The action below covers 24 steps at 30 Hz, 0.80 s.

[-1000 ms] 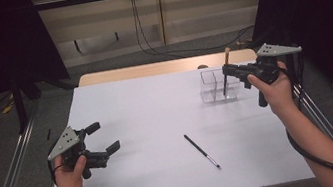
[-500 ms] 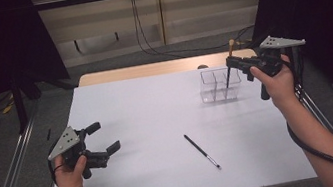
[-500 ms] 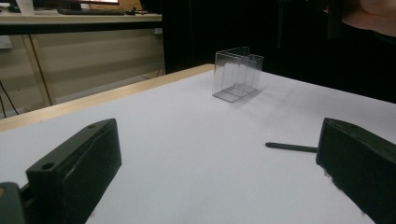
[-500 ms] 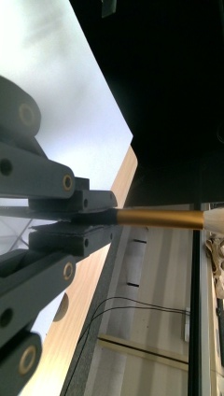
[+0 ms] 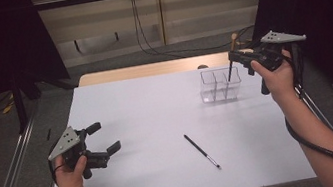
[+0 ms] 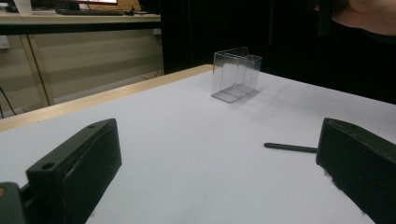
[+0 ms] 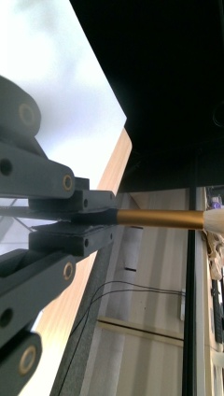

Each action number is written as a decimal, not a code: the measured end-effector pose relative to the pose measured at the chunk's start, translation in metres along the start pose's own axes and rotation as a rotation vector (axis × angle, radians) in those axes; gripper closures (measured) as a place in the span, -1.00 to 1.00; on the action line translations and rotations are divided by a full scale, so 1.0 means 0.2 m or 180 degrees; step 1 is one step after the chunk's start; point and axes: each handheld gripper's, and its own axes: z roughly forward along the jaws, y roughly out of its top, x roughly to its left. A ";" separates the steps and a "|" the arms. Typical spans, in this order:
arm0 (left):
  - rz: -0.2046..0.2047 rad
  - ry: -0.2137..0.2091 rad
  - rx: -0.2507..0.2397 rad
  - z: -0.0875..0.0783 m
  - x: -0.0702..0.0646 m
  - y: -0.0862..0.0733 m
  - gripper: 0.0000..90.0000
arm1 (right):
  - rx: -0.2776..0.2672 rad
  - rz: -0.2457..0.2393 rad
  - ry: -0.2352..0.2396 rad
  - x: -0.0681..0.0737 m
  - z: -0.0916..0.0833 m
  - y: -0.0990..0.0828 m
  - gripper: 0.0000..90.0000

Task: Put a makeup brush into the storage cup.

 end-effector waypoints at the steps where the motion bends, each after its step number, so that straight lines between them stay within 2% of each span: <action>1: 0.0003 -0.0001 0.0005 0.00 0.00 0.00 -1.00 | 0.0000 -0.0001 -0.0007 0.00 0.00 0.00 0.87; 9: 0.0000 -0.0007 0.0007 0.00 0.00 0.00 -1.00 | 0.0025 -0.0054 -0.0140 -0.04 0.01 0.02 0.87; 24: -0.0001 -0.0006 0.0009 0.00 0.00 0.00 -1.00 | 0.0065 -0.0047 -0.0355 -0.12 0.02 -0.01 0.87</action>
